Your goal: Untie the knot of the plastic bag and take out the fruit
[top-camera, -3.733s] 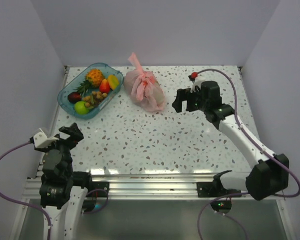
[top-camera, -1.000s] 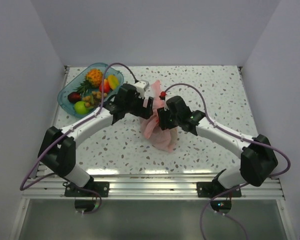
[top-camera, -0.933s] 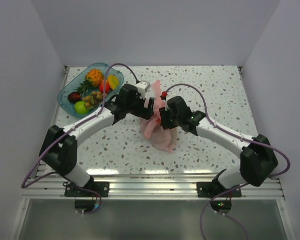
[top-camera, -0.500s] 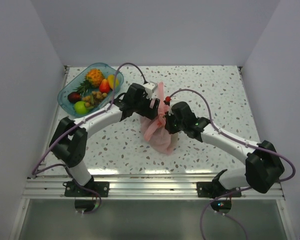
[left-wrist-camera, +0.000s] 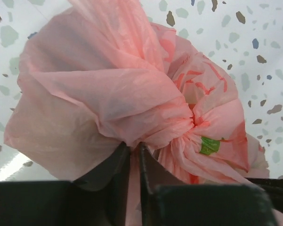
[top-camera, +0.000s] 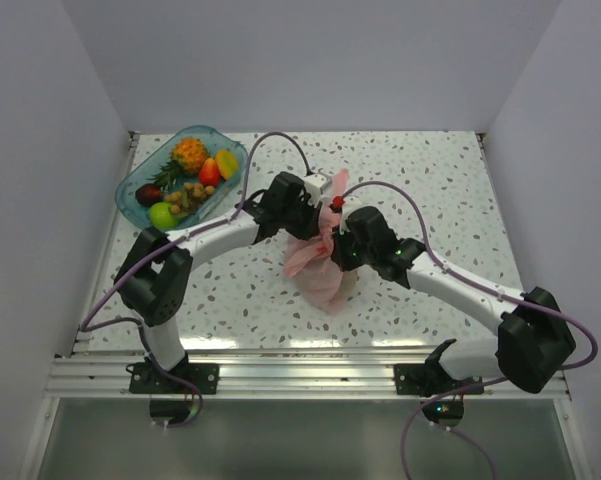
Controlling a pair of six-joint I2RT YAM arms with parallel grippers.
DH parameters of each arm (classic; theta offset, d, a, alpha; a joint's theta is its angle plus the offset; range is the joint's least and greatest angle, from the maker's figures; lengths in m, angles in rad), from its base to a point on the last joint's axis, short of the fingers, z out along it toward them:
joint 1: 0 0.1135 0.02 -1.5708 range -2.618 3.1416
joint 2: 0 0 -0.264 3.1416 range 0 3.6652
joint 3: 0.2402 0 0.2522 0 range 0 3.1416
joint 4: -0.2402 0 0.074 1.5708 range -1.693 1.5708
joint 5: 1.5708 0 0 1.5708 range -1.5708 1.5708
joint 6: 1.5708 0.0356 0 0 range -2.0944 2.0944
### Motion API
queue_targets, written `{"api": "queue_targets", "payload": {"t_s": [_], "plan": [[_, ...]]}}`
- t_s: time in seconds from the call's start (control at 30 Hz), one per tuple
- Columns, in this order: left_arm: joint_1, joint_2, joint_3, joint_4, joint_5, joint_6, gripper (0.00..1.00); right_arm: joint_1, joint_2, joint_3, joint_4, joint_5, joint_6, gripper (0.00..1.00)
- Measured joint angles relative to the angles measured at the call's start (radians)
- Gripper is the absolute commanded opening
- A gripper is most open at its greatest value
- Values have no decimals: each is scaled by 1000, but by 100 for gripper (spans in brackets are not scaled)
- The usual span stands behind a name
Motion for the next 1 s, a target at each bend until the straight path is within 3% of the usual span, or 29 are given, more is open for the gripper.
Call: {"api": "queue_targets", "payload": {"t_s": [0.03, 0.37, 0.6, 0.7, 0.77, 0.87, 0.9, 1.0], "plan": [[-1, 0, -8, 8, 6, -4, 0, 0, -1, 0, 0, 0, 0, 0], [19, -75, -98, 52, -70, -98, 0, -24, -90, -18, -36, 105, 4, 0], [229, -259, -187, 37, -125, -296, 0, -148, -233, -64, -46, 195, 73, 0], [257, -312, -229, 23, -120, -353, 0, -146, -264, -71, -38, 172, 95, 0], [257, -337, -254, 13, -114, -368, 0, -149, -271, -71, -46, 140, 88, 7], [263, -358, -282, -1, -92, -361, 0, -153, -271, -63, -96, 73, 42, 33], [267, -362, -287, -11, -87, -354, 0, -153, -268, -50, -129, 56, 14, 47], [269, -373, -296, -39, -81, -320, 0, -148, -241, 36, -227, 1, -81, 58]]}}
